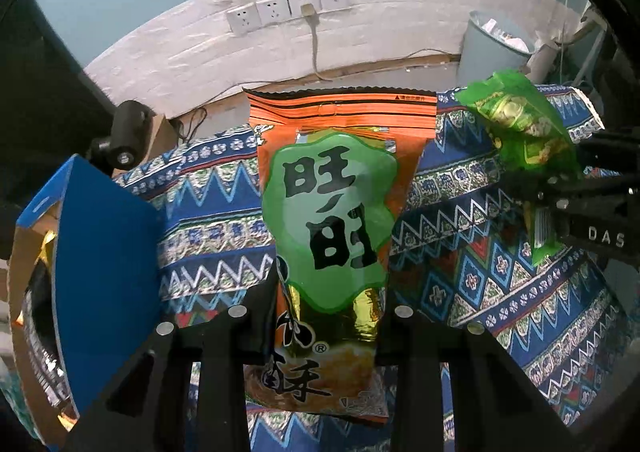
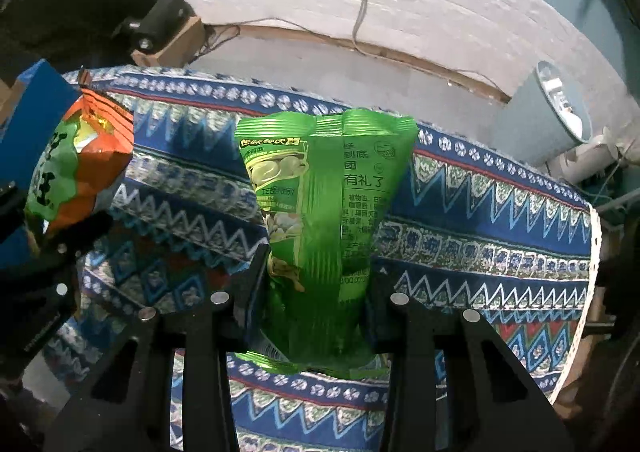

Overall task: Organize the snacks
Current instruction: 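Carry both bags over the box and open both tools to drop them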

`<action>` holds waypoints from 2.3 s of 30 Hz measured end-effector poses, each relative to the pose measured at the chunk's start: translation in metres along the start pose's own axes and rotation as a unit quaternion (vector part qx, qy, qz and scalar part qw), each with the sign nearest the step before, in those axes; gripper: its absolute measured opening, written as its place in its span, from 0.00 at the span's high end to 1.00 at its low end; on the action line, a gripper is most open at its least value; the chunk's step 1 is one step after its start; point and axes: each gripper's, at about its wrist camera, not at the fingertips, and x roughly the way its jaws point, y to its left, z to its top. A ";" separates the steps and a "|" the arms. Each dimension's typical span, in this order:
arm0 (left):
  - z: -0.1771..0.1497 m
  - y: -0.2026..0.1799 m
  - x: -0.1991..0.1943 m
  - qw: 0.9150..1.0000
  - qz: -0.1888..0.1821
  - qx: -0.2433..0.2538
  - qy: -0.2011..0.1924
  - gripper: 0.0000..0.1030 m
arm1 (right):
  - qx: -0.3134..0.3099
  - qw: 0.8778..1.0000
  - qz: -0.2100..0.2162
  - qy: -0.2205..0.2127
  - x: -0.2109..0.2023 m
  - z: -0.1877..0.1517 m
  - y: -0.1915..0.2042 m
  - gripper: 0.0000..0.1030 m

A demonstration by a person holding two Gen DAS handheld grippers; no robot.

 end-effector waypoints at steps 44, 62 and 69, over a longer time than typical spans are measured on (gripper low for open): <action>-0.081 0.161 -0.152 0.986 0.071 -0.118 -0.089 0.67 | -0.115 0.985 0.093 -0.085 -0.111 0.054 0.177 0.64; -0.130 0.270 -0.127 0.967 0.087 -0.233 -0.057 0.67 | -0.163 0.976 0.126 -0.066 -0.088 0.090 0.275 0.64; -0.142 0.291 -0.113 0.960 0.080 -0.265 -0.039 0.67 | -0.186 0.971 0.136 -0.055 -0.074 0.098 0.306 0.64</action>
